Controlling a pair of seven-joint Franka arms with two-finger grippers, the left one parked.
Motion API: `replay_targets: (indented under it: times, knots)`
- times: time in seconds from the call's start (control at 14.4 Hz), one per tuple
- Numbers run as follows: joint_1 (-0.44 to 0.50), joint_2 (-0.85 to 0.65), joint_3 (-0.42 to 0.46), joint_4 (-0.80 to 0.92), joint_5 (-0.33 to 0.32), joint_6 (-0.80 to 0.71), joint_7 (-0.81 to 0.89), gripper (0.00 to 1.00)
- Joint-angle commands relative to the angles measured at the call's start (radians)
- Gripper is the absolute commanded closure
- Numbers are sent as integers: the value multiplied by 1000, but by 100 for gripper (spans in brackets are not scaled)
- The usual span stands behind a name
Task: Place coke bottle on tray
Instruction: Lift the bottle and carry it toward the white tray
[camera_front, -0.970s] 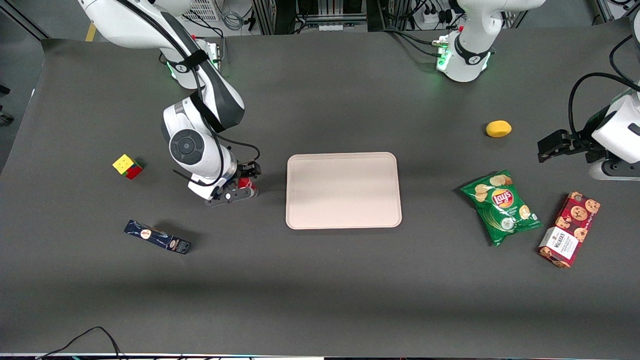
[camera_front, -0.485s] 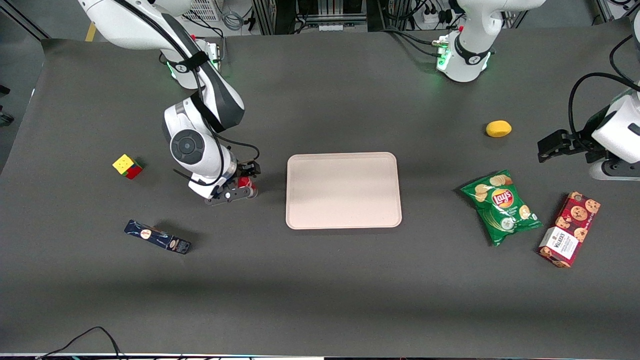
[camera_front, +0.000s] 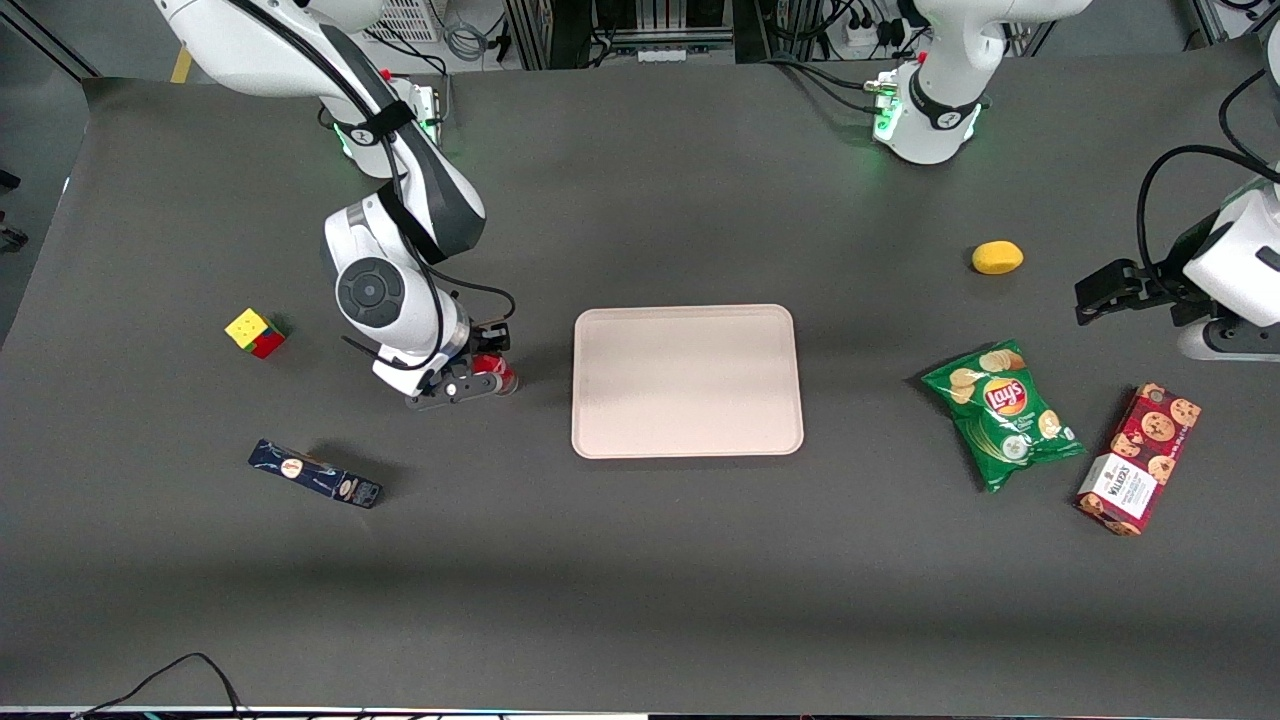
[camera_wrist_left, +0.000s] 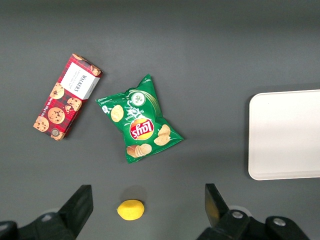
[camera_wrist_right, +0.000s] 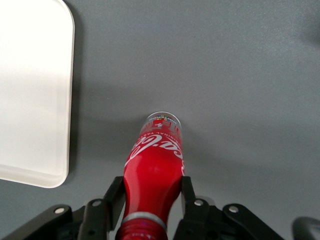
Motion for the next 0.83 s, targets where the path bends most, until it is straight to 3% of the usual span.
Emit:
replay_targets:
  times: [0.0,0.76]
  knots:
    - [-1,-30,5,-22,9,9,14,100]
    - [-4,-97,-8,470,22,-526,7,100]
